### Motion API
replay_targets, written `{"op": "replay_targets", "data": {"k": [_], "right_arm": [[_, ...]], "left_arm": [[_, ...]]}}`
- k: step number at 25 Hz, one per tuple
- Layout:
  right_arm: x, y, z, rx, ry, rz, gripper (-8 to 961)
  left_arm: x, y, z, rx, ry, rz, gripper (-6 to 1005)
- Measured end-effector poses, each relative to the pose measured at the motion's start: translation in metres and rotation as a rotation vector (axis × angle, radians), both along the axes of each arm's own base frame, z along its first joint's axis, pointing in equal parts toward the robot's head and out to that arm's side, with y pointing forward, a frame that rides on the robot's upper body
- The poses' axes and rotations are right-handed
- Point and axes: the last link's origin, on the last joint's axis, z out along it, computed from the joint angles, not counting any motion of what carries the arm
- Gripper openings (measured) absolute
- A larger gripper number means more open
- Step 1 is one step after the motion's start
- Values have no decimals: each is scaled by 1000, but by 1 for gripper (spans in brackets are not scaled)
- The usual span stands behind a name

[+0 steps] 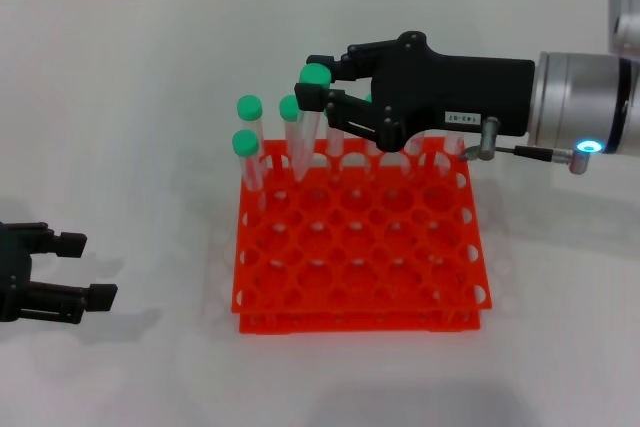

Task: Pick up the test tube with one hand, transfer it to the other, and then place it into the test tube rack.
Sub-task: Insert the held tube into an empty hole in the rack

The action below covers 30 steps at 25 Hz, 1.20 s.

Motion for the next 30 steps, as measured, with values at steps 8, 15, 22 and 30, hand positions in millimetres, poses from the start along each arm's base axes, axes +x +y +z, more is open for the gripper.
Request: {"op": "replay_targets", "data": {"k": [8, 15, 22, 30], "right_arm": [[-3, 3, -11, 24, -34, -6, 266], [-9, 5, -19, 33, -50, -6, 266], [-9, 6, -25, 41, -70, -15, 266], [-7, 7, -30, 41, -85, -24, 266]], "left_arm": [[0, 1, 1, 0, 5, -4, 893], [0, 1, 2, 0, 7, -8, 893], [0, 1, 2, 1, 8, -9, 893], [-1, 0, 1, -2, 8, -9, 893]]}}
